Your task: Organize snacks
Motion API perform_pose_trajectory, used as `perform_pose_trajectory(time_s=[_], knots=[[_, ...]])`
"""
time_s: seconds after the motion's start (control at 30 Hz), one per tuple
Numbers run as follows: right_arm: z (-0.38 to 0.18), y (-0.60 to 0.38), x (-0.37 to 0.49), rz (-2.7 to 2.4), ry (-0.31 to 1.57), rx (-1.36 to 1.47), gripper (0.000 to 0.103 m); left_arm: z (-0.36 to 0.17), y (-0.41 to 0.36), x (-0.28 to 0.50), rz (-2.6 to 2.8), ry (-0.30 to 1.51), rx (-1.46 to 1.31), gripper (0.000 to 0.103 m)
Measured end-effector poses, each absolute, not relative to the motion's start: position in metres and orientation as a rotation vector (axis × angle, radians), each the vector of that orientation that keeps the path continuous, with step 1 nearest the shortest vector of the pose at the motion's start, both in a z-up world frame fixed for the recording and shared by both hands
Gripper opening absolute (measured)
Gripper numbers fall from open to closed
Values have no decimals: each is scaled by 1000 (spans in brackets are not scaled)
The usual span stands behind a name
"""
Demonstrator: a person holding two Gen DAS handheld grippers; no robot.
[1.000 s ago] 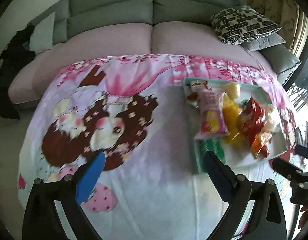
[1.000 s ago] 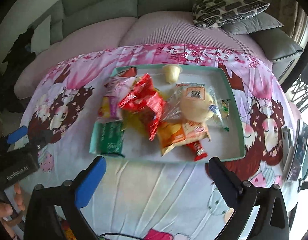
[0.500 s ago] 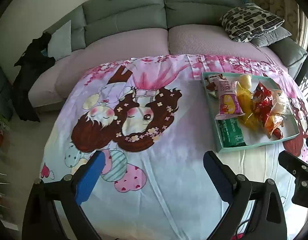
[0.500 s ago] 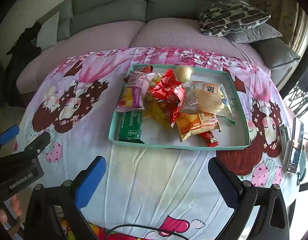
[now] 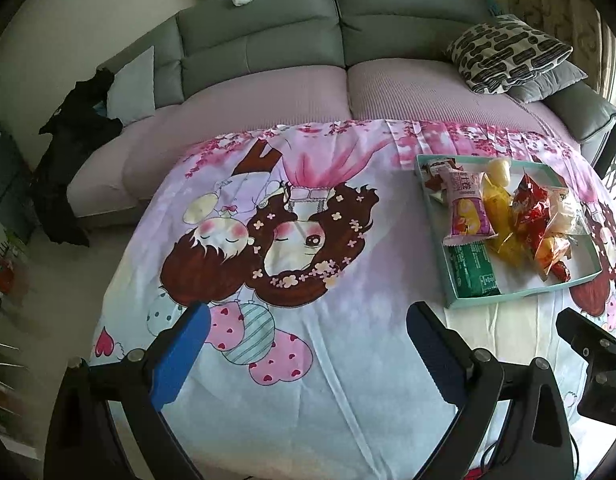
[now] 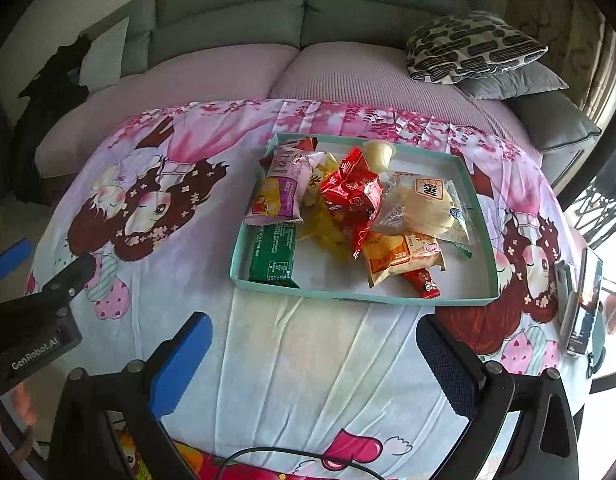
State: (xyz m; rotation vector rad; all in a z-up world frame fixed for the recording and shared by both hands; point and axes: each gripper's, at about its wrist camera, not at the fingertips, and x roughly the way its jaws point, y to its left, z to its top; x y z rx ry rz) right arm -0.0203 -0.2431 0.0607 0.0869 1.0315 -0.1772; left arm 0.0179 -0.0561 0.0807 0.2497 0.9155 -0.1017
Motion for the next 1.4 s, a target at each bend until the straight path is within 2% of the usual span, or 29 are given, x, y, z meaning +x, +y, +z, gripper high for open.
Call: perform_pose_trajectory(time_s=[1.4], knots=[[61, -244, -19, -171, 1040, 79, 103, 82, -55, 21, -104, 917, 228, 98]])
